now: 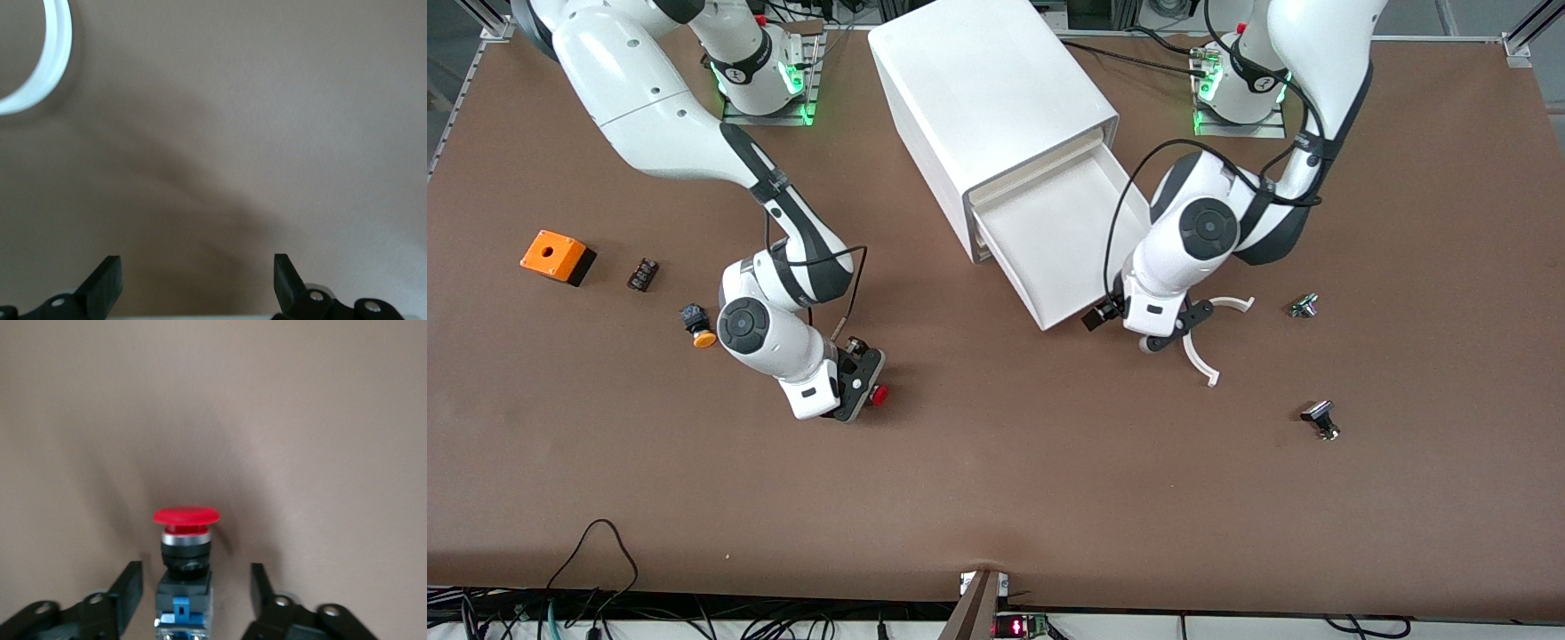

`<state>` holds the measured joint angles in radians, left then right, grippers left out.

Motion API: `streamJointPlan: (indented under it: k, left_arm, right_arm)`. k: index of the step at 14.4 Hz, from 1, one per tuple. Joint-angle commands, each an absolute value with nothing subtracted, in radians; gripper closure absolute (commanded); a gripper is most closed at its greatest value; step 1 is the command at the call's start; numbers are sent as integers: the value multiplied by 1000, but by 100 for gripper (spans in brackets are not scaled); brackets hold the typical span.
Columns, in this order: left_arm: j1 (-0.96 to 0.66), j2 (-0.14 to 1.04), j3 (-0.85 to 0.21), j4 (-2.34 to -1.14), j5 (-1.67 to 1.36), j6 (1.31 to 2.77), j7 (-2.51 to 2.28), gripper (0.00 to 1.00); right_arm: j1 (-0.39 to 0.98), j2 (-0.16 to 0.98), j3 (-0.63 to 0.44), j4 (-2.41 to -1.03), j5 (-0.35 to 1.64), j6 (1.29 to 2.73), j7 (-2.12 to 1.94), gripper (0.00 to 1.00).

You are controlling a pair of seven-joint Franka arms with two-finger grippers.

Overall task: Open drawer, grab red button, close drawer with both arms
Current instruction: 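Push the drawer shut with the left gripper while the right gripper sets button down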

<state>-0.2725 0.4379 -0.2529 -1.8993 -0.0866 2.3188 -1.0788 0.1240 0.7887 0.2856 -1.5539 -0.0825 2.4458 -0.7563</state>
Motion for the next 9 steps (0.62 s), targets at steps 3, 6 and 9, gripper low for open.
streamJointPlan:
  k: [3, 6, 9]
  left_arm:
    - [-273, 428, -319, -1927, -63, 2283, -1120, 0]
    - [-273, 420, -392, -1948, -75, 2238, -1150, 0]
    - [-272, 420, -472, -1953, -80, 2189, -1173, 0]
  right_arm:
    - [124, 622, 293, -1554, -37, 2324, -752, 0]
    - [130, 504, 291, -1555, 12, 2234, -645, 0]
    - [141, 417, 290, -1560, 15, 2220, -447, 0]
